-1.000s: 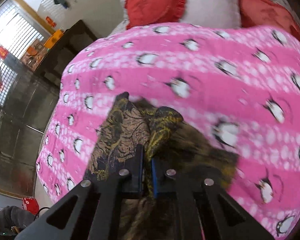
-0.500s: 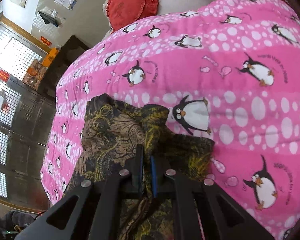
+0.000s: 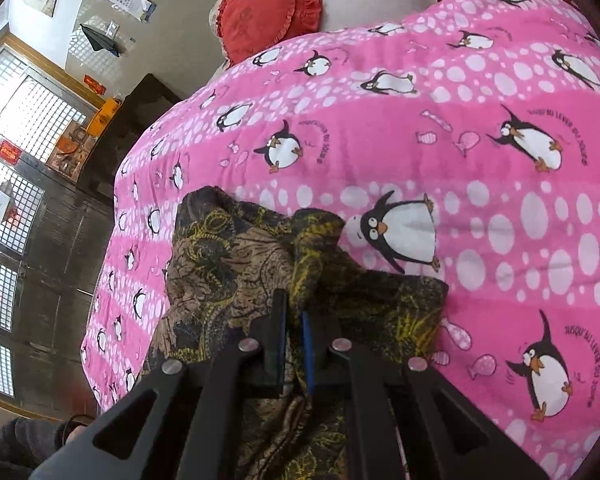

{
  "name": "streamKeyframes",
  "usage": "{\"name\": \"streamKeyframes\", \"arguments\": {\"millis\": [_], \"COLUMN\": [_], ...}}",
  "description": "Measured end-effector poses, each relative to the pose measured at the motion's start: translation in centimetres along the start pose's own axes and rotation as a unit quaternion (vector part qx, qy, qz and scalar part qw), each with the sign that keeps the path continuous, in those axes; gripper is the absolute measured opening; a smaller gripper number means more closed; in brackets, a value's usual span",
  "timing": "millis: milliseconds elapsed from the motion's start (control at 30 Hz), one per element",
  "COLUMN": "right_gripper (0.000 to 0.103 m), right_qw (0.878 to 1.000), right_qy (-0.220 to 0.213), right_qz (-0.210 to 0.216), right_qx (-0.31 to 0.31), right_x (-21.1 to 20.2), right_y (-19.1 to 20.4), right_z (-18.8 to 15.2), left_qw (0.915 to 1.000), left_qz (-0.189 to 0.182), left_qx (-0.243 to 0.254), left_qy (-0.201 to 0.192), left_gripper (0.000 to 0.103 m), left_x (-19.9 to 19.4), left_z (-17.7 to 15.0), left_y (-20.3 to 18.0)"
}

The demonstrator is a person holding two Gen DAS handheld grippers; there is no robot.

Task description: Fold small clothes

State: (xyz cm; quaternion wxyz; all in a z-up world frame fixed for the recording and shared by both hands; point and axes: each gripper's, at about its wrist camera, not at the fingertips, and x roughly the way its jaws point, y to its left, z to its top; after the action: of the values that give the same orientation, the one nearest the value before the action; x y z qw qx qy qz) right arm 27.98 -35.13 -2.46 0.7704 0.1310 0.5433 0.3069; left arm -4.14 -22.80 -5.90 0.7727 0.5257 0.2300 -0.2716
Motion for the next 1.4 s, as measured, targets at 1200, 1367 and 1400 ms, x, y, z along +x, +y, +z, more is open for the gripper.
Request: {"name": "streamKeyframes", "arguments": {"millis": [1200,1367,1400], "right_gripper": [0.051,0.044,0.031], "right_qw": [0.970,0.954,0.952], "right_qy": [-0.091,-0.032,-0.008], "right_qz": [-0.045,-0.122,-0.164], "right_qx": [-0.219,-0.273,-0.258], "right_x": [-7.6,-2.3,-0.6], "right_y": [11.0,11.3,9.3], "right_z": [-11.3,-15.6,-15.9], "left_qw": [0.9044,0.8525,0.8511], "left_qz": [-0.083,-0.161,-0.161], "left_qx": [-0.414,-0.497,-0.500], "left_qy": [-0.059,0.000,-0.006], "left_gripper": [0.003,0.002,0.002], "left_x": [-4.6,1.0,0.8], "left_z": [-9.3,-11.9,-12.0], "left_y": [9.0,7.7,7.7]}}
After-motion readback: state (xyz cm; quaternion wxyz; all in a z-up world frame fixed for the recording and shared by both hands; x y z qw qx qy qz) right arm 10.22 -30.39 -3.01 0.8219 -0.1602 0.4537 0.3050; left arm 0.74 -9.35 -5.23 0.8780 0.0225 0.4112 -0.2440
